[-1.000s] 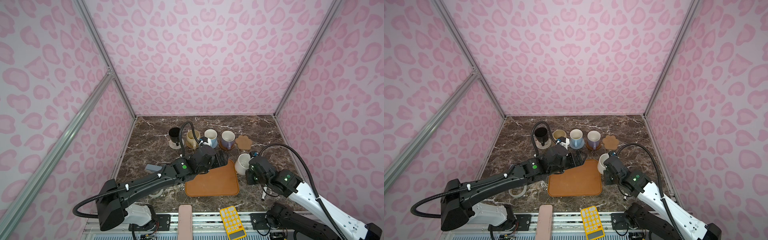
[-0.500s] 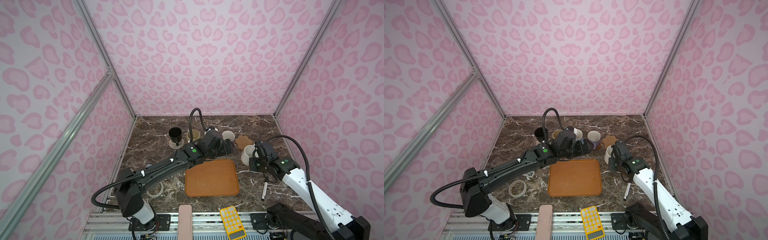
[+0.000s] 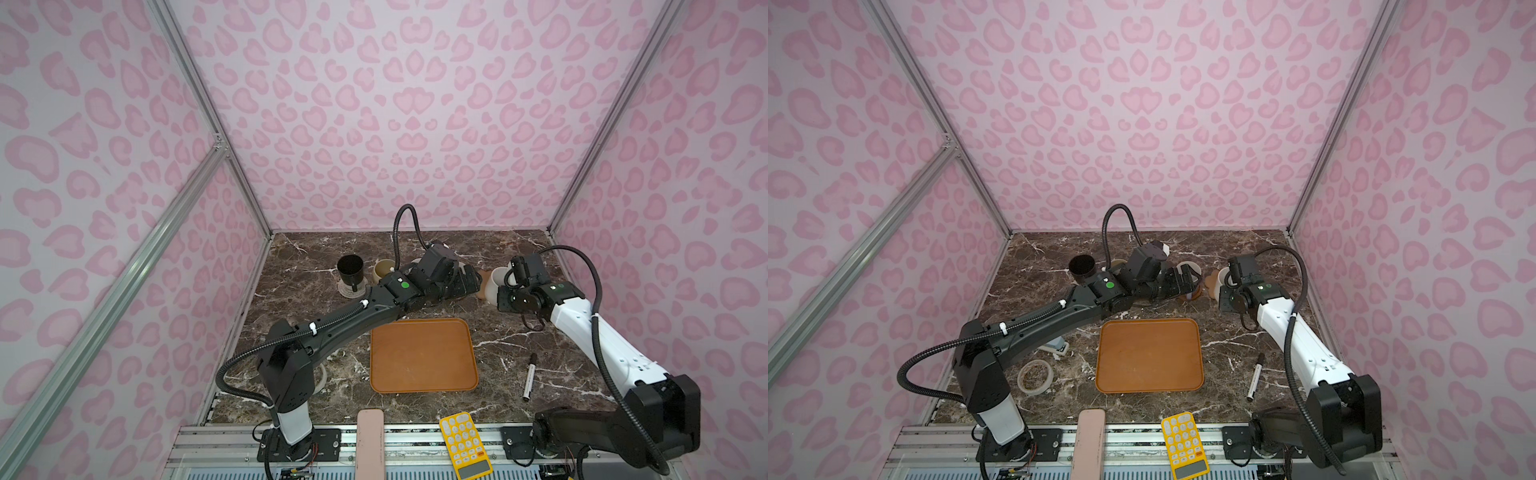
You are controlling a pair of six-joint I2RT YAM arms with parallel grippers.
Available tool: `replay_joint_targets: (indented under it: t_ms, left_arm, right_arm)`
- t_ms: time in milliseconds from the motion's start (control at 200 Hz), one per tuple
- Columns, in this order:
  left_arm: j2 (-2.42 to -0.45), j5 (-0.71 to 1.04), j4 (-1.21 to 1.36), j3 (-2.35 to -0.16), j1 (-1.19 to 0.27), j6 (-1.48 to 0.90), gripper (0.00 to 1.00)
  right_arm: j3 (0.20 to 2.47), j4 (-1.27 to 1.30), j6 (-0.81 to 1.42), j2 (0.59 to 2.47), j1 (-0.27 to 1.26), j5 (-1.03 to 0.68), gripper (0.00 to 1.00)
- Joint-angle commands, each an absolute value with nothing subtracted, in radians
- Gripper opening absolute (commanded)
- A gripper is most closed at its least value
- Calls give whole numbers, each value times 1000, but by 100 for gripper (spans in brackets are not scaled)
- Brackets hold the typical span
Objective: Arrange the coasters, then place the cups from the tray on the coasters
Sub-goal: 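Carry the white speckled mug with the right gripper toward the cork paw coaster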
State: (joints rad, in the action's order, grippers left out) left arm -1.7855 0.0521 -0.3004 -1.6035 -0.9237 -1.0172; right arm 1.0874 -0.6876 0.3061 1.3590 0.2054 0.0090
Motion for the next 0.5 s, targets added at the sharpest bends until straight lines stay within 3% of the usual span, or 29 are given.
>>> replay_joint_targets:
  t_ms: [0,495]
  left_arm:
    - [-1811,27,-235,-1635,-913,-1038,96]
    - [-1901,35,-188,-1695,-872,-1062,97]
  right_arm:
    - [1132,-599,287,1422,188,23,0]
    - [1255,-557,241,1655,178,75,0]
